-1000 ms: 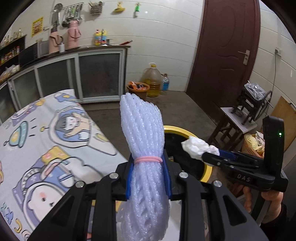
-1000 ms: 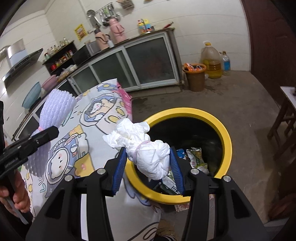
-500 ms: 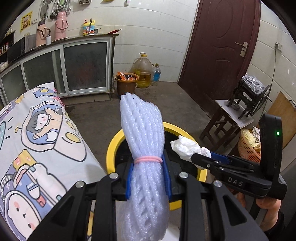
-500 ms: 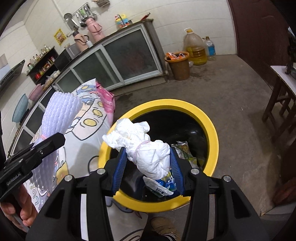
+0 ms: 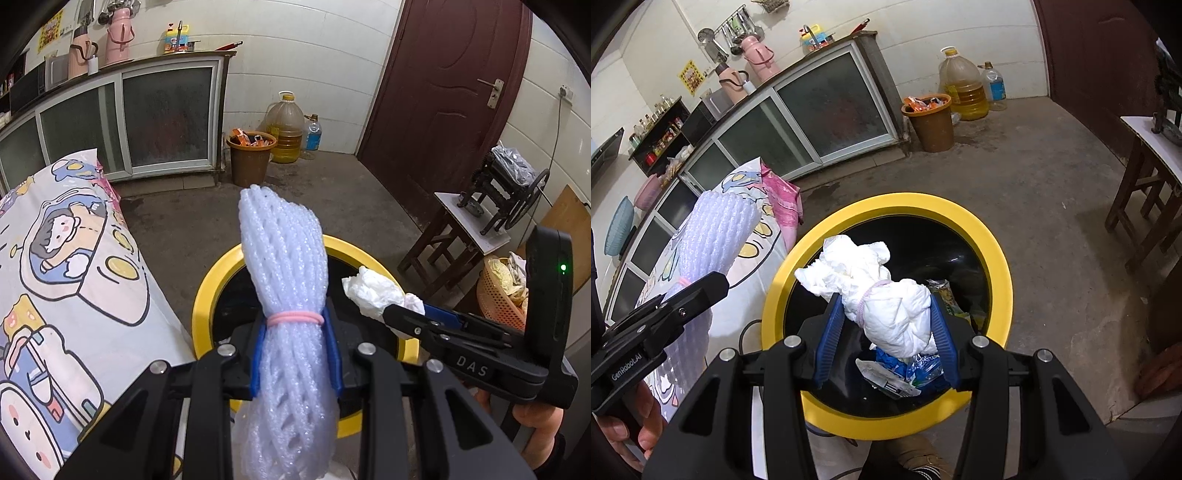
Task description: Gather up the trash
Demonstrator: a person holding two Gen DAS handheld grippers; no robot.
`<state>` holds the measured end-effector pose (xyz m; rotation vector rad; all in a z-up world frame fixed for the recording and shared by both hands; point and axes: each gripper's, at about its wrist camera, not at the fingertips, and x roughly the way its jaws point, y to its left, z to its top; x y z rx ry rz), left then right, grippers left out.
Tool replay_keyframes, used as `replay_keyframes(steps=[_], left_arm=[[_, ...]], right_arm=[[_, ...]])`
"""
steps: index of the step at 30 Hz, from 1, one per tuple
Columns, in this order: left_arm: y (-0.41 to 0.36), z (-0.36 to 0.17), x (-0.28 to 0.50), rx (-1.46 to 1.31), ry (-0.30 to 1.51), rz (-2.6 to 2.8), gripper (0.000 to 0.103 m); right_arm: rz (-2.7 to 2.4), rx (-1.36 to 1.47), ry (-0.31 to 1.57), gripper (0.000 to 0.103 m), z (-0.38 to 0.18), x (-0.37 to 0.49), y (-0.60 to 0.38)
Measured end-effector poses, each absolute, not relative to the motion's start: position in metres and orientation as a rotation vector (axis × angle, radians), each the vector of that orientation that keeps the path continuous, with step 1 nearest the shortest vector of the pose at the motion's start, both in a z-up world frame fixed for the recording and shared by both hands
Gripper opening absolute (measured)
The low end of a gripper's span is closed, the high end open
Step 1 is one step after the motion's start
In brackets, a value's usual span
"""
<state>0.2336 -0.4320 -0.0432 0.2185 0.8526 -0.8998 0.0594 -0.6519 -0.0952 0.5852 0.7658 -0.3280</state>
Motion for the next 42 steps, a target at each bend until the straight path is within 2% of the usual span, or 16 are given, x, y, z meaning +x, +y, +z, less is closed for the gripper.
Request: replay_keyframes(steps=[2,3,5,7,10,18,26,42], left_arm=[[-0.433,-0.042,0.236,0.209,0.859,-0.901,0.026],[-0.432,-0.042,0.236,0.201,0.859,-0.897,0.030],[-0.428,-0.039,0.236,0.179,0.853,-0.885,0.054],[-0.424,-0.034,0.235,0.171,0.829,-0.871,0.064],[-0.415,-0.028,0.236,0.150,0.817,-0.863,0.069],[-0.367,-0.018,0.244,0.096,0.803,-0.798,0.069],[-0.285,0.002,0.246,0.034,0.749,-0.711,0.069],[-0.100,0.043,0.243,-0.048,0.607,-0.405,0.069]], right_arm=[[-0.335,0.590,0.766,0.047,-0.095,0.061,-0.654],[-0.337,0.595,0.767,0.052,-0.095,0.062,-0.656],[-0.338,0.617,0.763,0.058,-0.096,0.062,-0.659],[-0.348,0.626,0.763,0.061,-0.096,0.062,-0.661],[-0.371,0.621,0.765,0.061,-0.095,0.060,-0.663],[-0.399,0.613,0.750,0.060,-0.084,0.043,-0.655],[-0.372,0.564,0.720,0.061,-0.060,0.043,-0.621],[-0.145,0.351,0.624,0.060,0.013,0.113,-0.467]])
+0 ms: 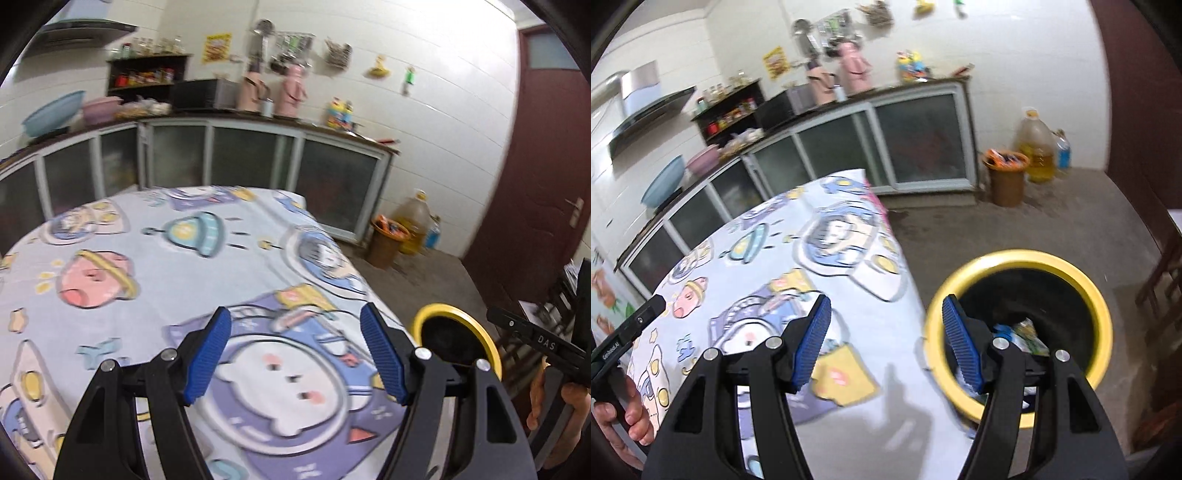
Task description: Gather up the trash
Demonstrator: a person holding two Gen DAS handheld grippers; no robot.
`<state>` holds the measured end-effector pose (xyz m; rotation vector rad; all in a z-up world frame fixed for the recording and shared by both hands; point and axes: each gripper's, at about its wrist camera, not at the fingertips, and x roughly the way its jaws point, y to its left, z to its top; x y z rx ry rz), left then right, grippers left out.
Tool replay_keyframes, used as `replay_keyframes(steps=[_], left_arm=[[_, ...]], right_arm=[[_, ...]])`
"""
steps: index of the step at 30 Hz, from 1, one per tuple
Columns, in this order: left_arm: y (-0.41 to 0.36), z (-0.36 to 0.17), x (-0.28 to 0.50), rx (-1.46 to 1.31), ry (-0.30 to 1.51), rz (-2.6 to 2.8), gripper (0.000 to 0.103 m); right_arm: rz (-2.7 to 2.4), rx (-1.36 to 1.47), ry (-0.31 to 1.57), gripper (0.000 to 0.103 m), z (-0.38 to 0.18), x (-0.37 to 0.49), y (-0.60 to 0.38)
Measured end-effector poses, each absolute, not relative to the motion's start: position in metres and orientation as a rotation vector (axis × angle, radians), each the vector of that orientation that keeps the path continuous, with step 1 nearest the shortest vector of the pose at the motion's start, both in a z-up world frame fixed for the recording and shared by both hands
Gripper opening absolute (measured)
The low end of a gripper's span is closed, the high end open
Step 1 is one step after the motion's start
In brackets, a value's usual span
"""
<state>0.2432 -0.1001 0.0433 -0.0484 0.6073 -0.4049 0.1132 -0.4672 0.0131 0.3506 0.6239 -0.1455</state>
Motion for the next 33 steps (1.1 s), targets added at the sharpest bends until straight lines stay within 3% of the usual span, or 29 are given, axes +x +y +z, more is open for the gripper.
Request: replay_keyframes(steps=[15,28,33], left_arm=[[-0.025,0.078,0.202,-0.046,0.461,-0.283,0.069],[-0.014,0.083,0.189,-0.064,0.425,-0.285,0.069],[-0.011,0.082,0.178,-0.066,0.420,-0.288,0.069]], right_arm=[[0.038,0.220,0.550,0.061,0.039,0.154,-0.339],[0.081,0.175,0.503,0.061,0.044,0.166,-0.301],[0.090,0.180,0.495,0.066,0.042,0.158,-0.297]])
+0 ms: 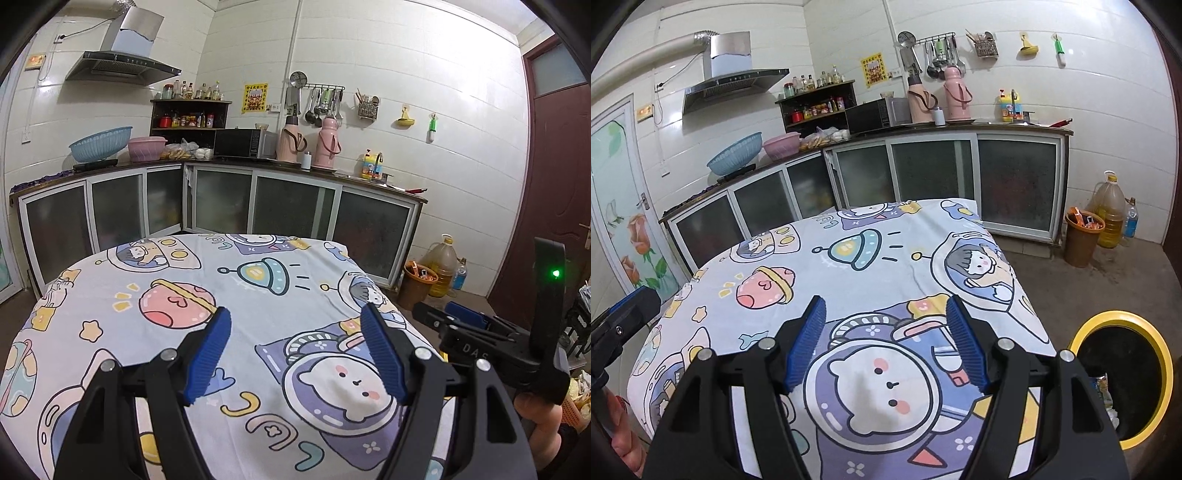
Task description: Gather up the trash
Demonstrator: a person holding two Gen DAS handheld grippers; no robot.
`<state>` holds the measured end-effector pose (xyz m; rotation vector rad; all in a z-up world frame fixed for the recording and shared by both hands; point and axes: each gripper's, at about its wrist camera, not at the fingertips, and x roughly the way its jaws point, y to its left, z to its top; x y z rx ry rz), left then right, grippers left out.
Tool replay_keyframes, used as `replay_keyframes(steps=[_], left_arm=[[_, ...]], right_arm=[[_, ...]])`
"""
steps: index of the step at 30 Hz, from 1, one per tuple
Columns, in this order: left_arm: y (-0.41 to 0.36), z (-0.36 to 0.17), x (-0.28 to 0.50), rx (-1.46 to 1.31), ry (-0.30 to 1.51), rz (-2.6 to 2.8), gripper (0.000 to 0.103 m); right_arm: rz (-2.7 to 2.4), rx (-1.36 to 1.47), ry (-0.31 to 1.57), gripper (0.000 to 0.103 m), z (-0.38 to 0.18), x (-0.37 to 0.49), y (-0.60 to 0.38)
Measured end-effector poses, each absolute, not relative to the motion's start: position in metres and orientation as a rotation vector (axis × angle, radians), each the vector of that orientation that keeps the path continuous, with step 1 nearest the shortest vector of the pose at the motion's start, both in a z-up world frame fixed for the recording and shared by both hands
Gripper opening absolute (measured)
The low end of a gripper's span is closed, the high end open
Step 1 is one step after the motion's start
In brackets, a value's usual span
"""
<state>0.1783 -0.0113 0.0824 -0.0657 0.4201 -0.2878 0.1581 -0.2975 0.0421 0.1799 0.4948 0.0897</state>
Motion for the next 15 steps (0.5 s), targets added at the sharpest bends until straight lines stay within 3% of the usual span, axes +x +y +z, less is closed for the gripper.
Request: replay_keyframes(steps=[7,13,15], left_arm=[[-0.006,0.073,0.148,-0.070,0.438,-0.272,0.081],[0.002,0.066,0.113,-0.097,0.457,-0.241,0.083],[0.005,0.064,0.096,-0.117,0.453,-0.218,0.089]], right_arm=[[0.096,0.142,0.465,0.073,0.038,0.121,-0.286],[0.128,0.125,0.490,0.074,0.026,0.075,-0.276],[0.124,0.123,0.489,0.075,0.022,0.060,-0.277]])
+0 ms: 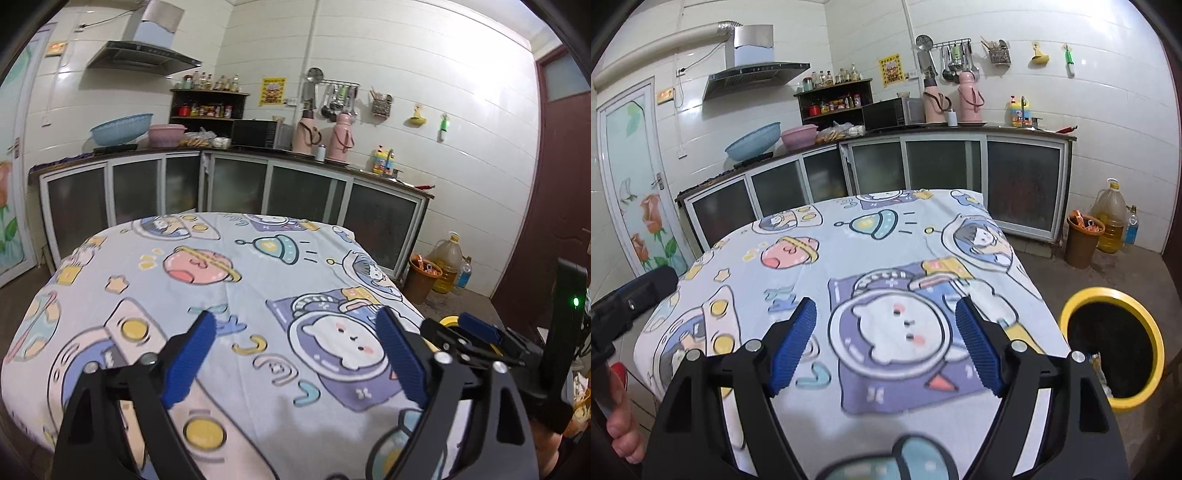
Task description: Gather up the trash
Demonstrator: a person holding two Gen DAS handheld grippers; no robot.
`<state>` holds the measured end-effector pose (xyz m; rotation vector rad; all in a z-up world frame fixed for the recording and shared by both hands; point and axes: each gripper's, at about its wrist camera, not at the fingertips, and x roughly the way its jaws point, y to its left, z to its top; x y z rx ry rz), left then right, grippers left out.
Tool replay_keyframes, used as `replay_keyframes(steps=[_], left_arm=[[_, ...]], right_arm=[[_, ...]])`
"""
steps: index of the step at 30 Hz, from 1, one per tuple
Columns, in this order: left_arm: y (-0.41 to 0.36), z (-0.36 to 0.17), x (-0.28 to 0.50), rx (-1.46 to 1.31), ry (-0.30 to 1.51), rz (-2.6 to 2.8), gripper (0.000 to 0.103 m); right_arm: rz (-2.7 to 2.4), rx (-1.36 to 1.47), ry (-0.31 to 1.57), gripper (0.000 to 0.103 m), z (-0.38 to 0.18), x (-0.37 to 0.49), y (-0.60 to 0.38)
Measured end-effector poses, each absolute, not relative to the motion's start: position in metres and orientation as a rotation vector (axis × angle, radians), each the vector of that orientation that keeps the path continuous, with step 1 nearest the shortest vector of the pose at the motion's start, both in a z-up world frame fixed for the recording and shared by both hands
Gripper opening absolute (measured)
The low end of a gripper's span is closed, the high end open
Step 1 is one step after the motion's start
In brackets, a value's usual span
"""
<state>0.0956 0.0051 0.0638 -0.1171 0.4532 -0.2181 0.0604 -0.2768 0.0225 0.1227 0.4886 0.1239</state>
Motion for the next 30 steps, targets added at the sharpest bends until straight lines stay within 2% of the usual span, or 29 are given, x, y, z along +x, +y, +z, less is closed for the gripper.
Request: replay_keyframes(steps=[2,7,10,20,30], left_arm=[[0.007,0.061,0.082,-0.120,0.449,-0.198,0.095],[0.009,0.049,0.052,-0.117,0.468,-0.167,0.095],[0.009,0.043,0.039,-0.113,0.463,-0.150,0.095],[0.005,0.012,0.012,-0.146,0.512,-0.158,0.095],[0.011,0.015,-0.004,-0.181,0.467,-0.174,0.095]], right_arm=[[0.108,0.116,0.491,0.077,0.019,0.045,-0.278],[0.038,0.116,0.447,0.091,0.015,0.002,-0.286],[-0.008,0.124,0.415,0.095,0.015,-0.019,-0.288],[-0.093,0.130,0.334,0.095,0.009,-0.068,-0.282],[-0.137,0.095,0.317,0.095,0.004,-0.086,-0.276]])
